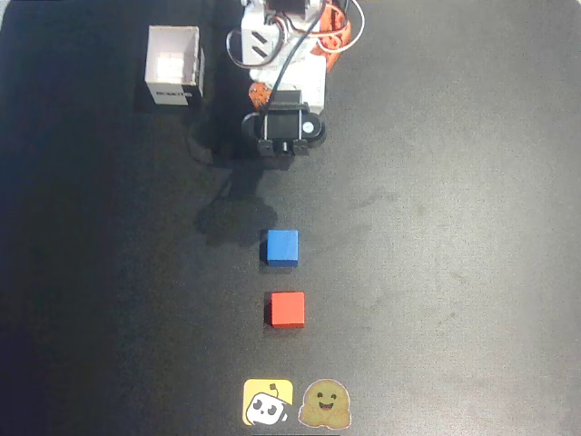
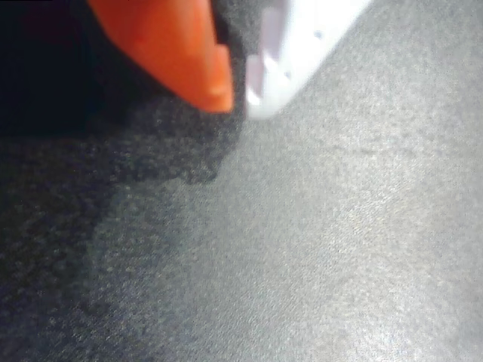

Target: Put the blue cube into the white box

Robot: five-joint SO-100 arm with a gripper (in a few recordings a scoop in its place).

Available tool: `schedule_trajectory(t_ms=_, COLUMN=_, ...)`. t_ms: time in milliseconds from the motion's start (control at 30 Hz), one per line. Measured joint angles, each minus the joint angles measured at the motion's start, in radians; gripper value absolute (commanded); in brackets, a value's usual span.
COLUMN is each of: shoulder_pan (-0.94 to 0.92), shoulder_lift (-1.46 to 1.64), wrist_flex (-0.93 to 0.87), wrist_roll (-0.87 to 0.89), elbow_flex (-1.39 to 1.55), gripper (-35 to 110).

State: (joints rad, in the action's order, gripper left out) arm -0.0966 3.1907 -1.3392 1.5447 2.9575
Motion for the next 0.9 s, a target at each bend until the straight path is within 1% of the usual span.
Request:
schedule_trajectory(t_ms=200, shoulder_pan=0.000, shoulder_lift=0.000, wrist_flex=-0.014, wrist_roll=0.015, elbow_flex=0.000, gripper=0)
schedule_trajectory(t_ms=333, shoulder_pan=0.000, shoulder_lift=-0.064, wrist_flex=-0.041, wrist_roll=0.021, elbow_flex=-0.101, gripper=0)
schedule_trajectory(t_ms=667, shoulder_pan=-0.006, shoulder_lift=-0.755, wrist_flex=0.014, wrist_roll=-0.067, elbow_flex=-0.644, gripper=0)
schedule_trajectory(t_ms=900, shoulder_pan=0.005, shoulder_lift=-1.173, wrist_flex=0.106, wrist_roll=-0.074, elbow_flex=-0.907, gripper=0)
